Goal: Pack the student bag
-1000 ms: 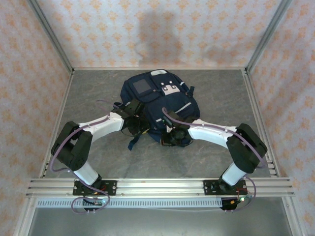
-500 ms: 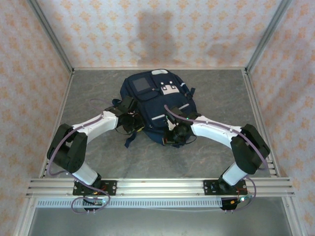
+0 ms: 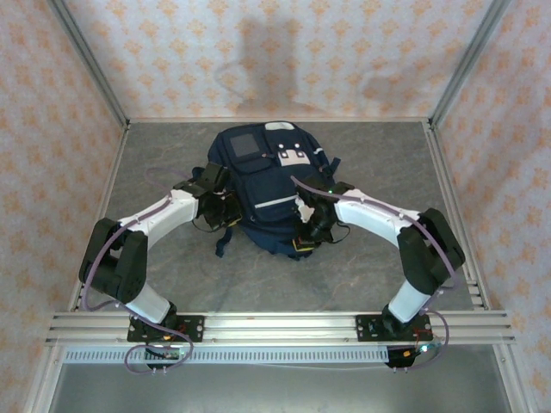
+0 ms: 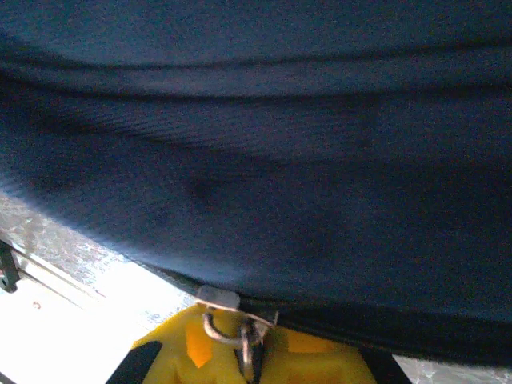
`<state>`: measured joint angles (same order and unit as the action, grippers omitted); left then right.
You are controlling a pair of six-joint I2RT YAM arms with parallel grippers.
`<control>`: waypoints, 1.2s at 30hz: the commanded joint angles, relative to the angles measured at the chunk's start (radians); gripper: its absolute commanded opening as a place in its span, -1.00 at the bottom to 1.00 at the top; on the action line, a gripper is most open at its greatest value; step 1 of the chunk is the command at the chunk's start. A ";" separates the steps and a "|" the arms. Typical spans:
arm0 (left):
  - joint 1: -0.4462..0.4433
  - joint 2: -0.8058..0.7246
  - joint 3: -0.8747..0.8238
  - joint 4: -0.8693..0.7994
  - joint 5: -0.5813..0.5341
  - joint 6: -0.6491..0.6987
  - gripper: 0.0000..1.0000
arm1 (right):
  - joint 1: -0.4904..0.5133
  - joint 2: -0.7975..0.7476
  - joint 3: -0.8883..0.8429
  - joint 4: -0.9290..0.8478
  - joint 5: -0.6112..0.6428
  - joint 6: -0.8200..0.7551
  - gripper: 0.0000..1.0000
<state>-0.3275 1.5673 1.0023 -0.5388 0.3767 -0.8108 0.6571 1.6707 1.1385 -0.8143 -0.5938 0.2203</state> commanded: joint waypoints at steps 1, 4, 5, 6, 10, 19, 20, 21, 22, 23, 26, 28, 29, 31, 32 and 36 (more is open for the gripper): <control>0.033 -0.029 0.042 -0.095 -0.137 0.061 -1.00 | -0.013 0.037 0.053 -0.109 0.092 -0.055 -1.00; 0.039 -0.031 0.055 -0.110 -0.145 0.086 -1.00 | -0.013 0.055 0.063 -0.083 0.100 -0.048 -1.00; 0.043 -0.030 0.060 -0.113 -0.145 0.095 -1.00 | -0.013 0.061 0.060 -0.063 0.087 -0.032 -1.00; 0.047 -0.027 0.067 -0.117 -0.144 0.104 -1.00 | -0.011 0.068 0.055 -0.040 0.065 -0.009 -1.00; 0.069 0.027 0.139 -0.125 -0.077 0.149 -1.00 | 0.039 0.097 0.046 0.100 0.004 0.118 -1.00; 0.104 0.059 0.252 -0.185 -0.003 0.143 -0.35 | 0.133 0.198 0.047 0.471 -0.008 0.447 -1.00; 0.103 0.031 0.244 -0.202 -0.011 0.126 -0.24 | 0.139 0.207 0.052 0.495 0.002 0.463 -1.00; 0.103 0.005 0.227 -0.208 -0.010 0.107 -0.16 | 0.141 0.212 0.058 0.506 0.012 0.472 -1.00; 0.103 -0.029 0.201 -0.206 -0.002 0.079 -0.09 | 0.142 0.221 0.067 0.512 0.022 0.479 -1.00; 0.103 -0.062 0.164 -0.192 0.014 0.044 -0.05 | 0.144 0.228 0.077 0.517 0.027 0.482 -1.00; 0.093 -0.146 0.043 -0.117 0.065 -0.088 0.02 | 0.143 0.248 0.099 0.523 0.024 0.490 -1.00; 0.072 -0.178 -0.026 -0.059 0.092 -0.169 0.04 | 0.144 0.254 0.107 0.522 0.024 0.490 -1.00; 0.058 -0.187 -0.048 -0.048 0.094 -0.199 0.05 | 0.144 0.257 0.107 0.524 0.023 0.489 -1.00; 0.029 -0.186 -0.065 -0.029 0.087 -0.230 0.06 | 0.143 0.258 0.107 0.524 0.025 0.490 -1.00; 0.016 -0.177 -0.064 -0.032 0.081 -0.239 0.07 | 0.143 0.259 0.107 0.525 0.025 0.489 -1.00; -0.007 -0.120 -0.035 -0.028 0.065 -0.249 0.11 | 0.143 0.259 0.106 0.526 0.024 0.490 -1.00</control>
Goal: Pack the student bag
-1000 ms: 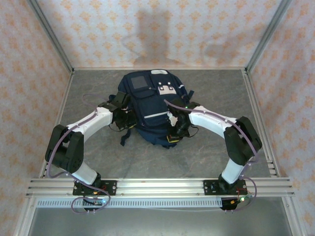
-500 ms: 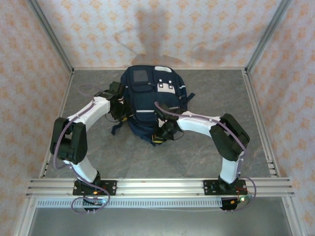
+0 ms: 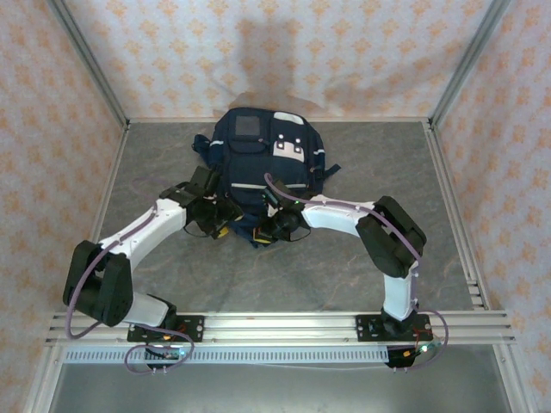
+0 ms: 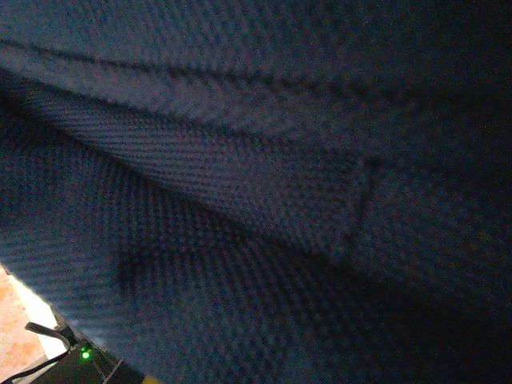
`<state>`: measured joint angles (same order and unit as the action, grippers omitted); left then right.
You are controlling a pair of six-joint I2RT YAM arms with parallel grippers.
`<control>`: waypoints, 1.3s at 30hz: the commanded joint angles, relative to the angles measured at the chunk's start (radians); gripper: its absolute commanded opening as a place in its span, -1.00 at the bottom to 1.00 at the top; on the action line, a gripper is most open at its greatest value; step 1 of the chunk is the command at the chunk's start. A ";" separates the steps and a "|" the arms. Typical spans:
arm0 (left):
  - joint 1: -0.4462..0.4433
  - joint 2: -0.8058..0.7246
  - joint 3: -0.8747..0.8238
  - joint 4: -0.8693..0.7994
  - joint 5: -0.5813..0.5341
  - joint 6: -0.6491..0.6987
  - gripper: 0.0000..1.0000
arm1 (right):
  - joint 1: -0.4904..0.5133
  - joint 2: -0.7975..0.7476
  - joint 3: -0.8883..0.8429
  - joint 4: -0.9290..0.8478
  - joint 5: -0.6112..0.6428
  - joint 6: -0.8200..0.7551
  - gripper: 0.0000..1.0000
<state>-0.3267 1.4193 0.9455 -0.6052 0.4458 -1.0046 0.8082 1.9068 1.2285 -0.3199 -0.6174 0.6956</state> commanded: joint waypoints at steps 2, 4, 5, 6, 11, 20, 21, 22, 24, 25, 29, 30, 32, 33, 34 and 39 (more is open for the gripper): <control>-0.015 0.067 0.051 0.034 -0.023 -0.042 0.11 | -0.007 0.022 0.016 0.031 0.049 0.012 -1.00; -0.016 0.106 0.083 0.030 -0.034 -0.028 0.11 | -0.007 0.021 0.014 0.030 0.050 0.010 -1.00; -0.017 0.128 0.099 0.029 -0.039 -0.019 0.10 | -0.008 0.020 0.014 0.029 0.050 0.009 -1.00; -0.017 0.147 0.115 0.025 -0.046 -0.008 0.10 | -0.008 0.019 0.014 0.028 0.053 0.009 -1.00; -0.016 0.220 0.173 -0.038 -0.131 0.063 -0.22 | -0.008 0.017 0.049 -0.059 0.092 -0.036 -1.00; 0.014 0.260 0.177 -0.086 -0.190 0.151 -0.84 | -0.030 -0.017 0.050 -0.211 0.173 -0.125 -1.00; 0.020 0.254 0.169 -0.084 -0.191 0.153 -0.88 | -0.035 -0.021 0.044 -0.217 0.174 -0.131 -1.00; 0.026 0.249 0.163 -0.084 -0.191 0.157 -0.90 | -0.039 -0.028 0.039 -0.224 0.179 -0.137 -1.00; 0.034 0.245 0.159 -0.089 -0.194 0.170 -0.94 | -0.048 -0.042 0.028 -0.236 0.187 -0.151 -1.00; 0.037 0.245 0.159 -0.095 -0.196 0.177 -0.94 | -0.054 -0.050 0.022 -0.244 0.193 -0.162 -1.00; 0.051 0.239 0.146 -0.103 -0.196 0.193 -0.98 | -0.086 -0.076 0.008 -0.277 0.209 -0.200 -1.00; 0.055 0.236 0.143 -0.103 -0.195 0.195 -0.99 | -0.096 -0.081 0.004 -0.284 0.213 -0.210 -1.00; 0.058 0.231 0.135 -0.102 -0.193 0.197 -0.99 | -0.113 -0.092 -0.003 -0.296 0.216 -0.231 -1.00; 0.058 0.228 0.133 -0.103 -0.193 0.197 -0.99 | -0.123 -0.095 -0.004 -0.307 0.219 -0.245 -1.00; 0.058 0.226 0.130 -0.100 -0.191 0.198 -0.99 | -0.129 -0.098 -0.004 -0.315 0.223 -0.257 -1.00; 0.061 0.216 0.128 -0.111 -0.192 0.212 -1.00 | -0.155 -0.088 -0.003 -0.351 0.249 -0.324 -1.00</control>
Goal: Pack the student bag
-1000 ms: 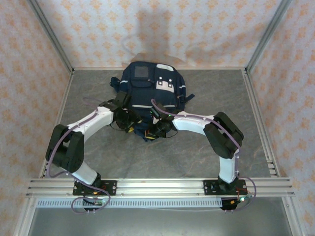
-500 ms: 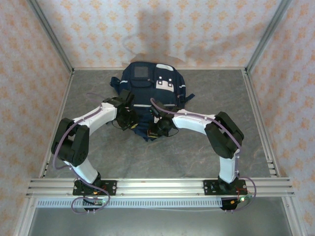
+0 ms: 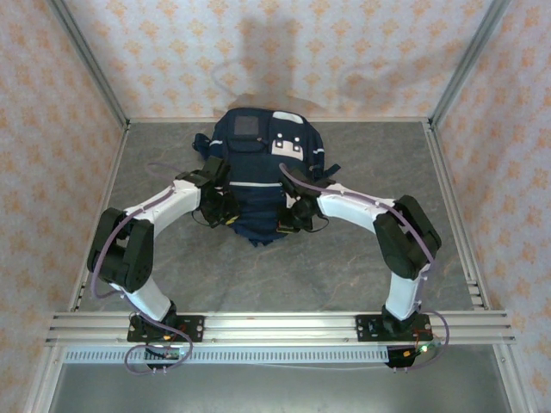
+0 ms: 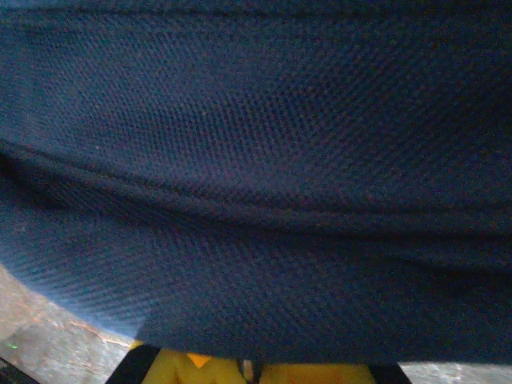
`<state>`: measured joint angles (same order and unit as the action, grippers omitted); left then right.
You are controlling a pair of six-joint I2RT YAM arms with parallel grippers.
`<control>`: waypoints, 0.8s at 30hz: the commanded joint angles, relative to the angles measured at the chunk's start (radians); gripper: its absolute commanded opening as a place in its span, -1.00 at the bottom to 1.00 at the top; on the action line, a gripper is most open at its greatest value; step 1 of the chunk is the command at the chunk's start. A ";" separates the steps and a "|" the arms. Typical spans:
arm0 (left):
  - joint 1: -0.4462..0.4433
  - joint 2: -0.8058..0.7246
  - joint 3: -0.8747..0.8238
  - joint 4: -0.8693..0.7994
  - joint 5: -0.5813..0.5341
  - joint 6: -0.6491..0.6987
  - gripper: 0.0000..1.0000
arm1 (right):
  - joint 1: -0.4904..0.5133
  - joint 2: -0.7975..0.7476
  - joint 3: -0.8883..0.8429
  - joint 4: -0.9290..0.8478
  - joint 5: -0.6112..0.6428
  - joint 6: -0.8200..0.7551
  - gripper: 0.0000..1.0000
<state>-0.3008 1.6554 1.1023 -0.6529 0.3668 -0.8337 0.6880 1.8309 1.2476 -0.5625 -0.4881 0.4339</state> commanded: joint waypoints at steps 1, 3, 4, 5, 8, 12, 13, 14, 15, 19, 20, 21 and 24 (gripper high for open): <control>0.037 -0.022 -0.027 -0.071 -0.116 0.049 -1.00 | -0.041 -0.010 -0.028 -0.109 0.124 -0.077 -1.00; 0.050 -0.031 -0.032 -0.080 -0.104 0.053 -1.00 | -0.041 -0.006 -0.031 -0.099 0.122 -0.128 -1.00; 0.060 -0.037 -0.035 -0.083 -0.094 0.057 -1.00 | -0.038 0.001 -0.027 -0.102 0.120 -0.158 -1.00; 0.069 -0.041 -0.033 -0.088 -0.095 0.065 -1.00 | -0.036 0.008 -0.022 -0.108 0.127 -0.179 -1.00; 0.088 -0.046 -0.007 -0.124 -0.113 0.109 -1.00 | -0.033 0.034 0.006 -0.123 0.125 -0.227 -1.00; 0.107 -0.045 0.046 -0.171 -0.126 0.159 -0.98 | -0.004 0.079 0.051 -0.105 0.025 -0.240 -1.00; 0.108 -0.049 0.061 -0.182 -0.126 0.162 -0.93 | 0.007 0.093 0.063 -0.093 0.006 -0.221 -1.00; 0.108 -0.057 0.072 -0.190 -0.126 0.162 -0.85 | 0.018 0.105 0.070 -0.078 -0.009 -0.196 -1.00; 0.108 -0.070 0.080 -0.194 -0.119 0.153 -0.74 | 0.028 0.118 0.076 -0.053 -0.025 -0.159 -1.00; 0.108 -0.158 0.048 -0.165 -0.049 0.058 -0.26 | 0.060 0.152 0.056 0.107 -0.078 0.046 -1.00; 0.107 -0.180 0.030 -0.147 -0.028 0.026 -0.19 | 0.069 0.154 0.048 0.149 -0.084 0.089 -1.00; 0.105 -0.208 0.003 -0.124 -0.007 -0.011 -0.12 | 0.078 0.158 0.041 0.192 -0.087 0.132 -1.00; 0.087 -0.256 -0.056 -0.070 0.021 -0.099 0.03 | 0.103 0.174 0.046 0.262 -0.090 0.215 -1.00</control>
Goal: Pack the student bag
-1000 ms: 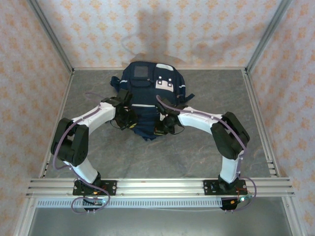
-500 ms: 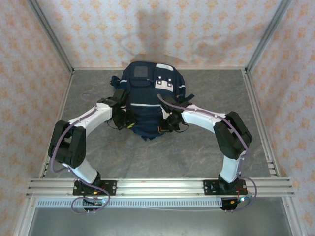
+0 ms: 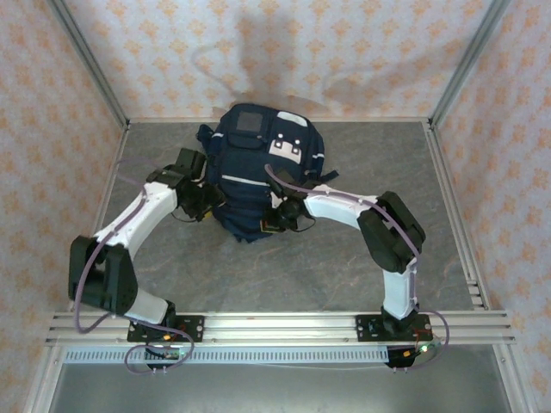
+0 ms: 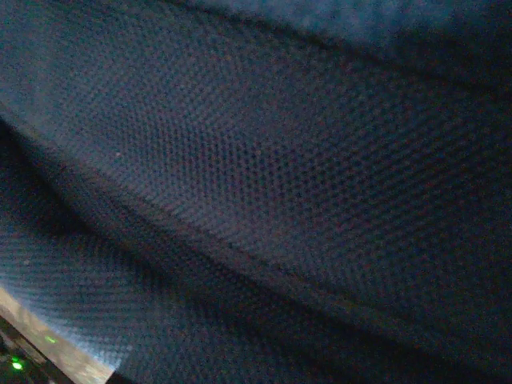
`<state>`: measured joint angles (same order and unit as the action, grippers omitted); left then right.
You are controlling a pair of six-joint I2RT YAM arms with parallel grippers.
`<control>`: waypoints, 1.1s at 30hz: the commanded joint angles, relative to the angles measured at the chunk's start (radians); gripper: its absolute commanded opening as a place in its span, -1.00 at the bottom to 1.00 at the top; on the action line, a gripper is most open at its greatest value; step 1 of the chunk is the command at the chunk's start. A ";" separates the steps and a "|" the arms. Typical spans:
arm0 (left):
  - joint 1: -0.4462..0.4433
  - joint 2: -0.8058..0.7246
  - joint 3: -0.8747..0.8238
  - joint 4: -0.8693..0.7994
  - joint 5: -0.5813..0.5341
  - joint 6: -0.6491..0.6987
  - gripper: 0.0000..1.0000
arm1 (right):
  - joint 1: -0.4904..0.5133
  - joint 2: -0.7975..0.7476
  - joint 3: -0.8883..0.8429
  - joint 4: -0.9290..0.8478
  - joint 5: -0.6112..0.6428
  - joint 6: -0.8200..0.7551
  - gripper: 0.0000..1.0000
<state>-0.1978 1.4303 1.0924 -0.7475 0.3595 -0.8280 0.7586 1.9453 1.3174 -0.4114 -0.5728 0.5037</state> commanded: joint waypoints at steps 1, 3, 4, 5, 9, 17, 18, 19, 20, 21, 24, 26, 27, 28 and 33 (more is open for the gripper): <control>-0.026 -0.033 -0.055 0.036 0.033 -0.121 0.06 | 0.040 0.067 -0.015 0.122 -0.006 0.162 -1.00; -0.051 -0.027 -0.066 0.067 0.037 -0.149 0.11 | 0.052 0.078 -0.001 0.137 -0.010 0.186 -1.00; -0.064 -0.021 -0.070 0.085 0.035 -0.168 0.14 | 0.056 0.084 0.008 0.140 -0.012 0.193 -1.00; -0.072 -0.013 -0.072 0.102 0.033 -0.181 0.16 | 0.057 0.088 0.015 0.138 -0.012 0.196 -1.00; -0.098 0.046 -0.037 0.133 0.021 -0.211 0.17 | 0.059 0.086 0.019 0.129 -0.006 0.195 -1.00; -0.115 0.191 0.072 0.123 -0.028 -0.175 0.16 | 0.059 0.058 -0.007 0.126 -0.009 0.187 -1.00; -0.115 0.209 0.073 0.129 -0.030 -0.175 0.14 | 0.059 0.054 -0.009 0.123 -0.007 0.185 -1.00; -0.117 0.219 0.077 0.136 -0.032 -0.175 0.13 | 0.059 0.051 -0.010 0.121 -0.006 0.183 -1.00; -0.117 0.231 0.080 0.142 -0.039 -0.175 0.09 | 0.060 0.048 -0.009 0.115 -0.003 0.178 -1.00; -0.118 0.241 0.085 0.149 -0.041 -0.173 0.02 | 0.060 0.044 -0.010 0.106 0.000 0.173 -1.00; -0.118 0.269 0.107 0.144 -0.031 -0.151 -0.34 | 0.060 0.030 -0.005 0.072 0.022 0.144 -1.00; -0.118 0.277 0.124 0.118 -0.033 -0.126 -0.62 | 0.060 0.017 -0.001 0.040 0.041 0.120 -1.00; -0.118 0.272 0.128 0.104 -0.039 -0.113 -0.73 | 0.061 0.008 -0.002 0.024 0.051 0.107 -1.00; -0.118 0.265 0.129 0.094 -0.046 -0.103 -0.81 | 0.059 0.000 -0.006 0.014 0.060 0.098 -1.00; -0.117 0.197 0.116 0.063 -0.057 -0.090 -1.00 | 0.057 -0.050 -0.050 -0.013 0.100 0.057 -1.00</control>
<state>-0.3130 1.6917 1.1885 -0.6472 0.3534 -0.9485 0.8173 1.9423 1.3087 -0.3222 -0.5385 0.6037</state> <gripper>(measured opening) 0.044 0.050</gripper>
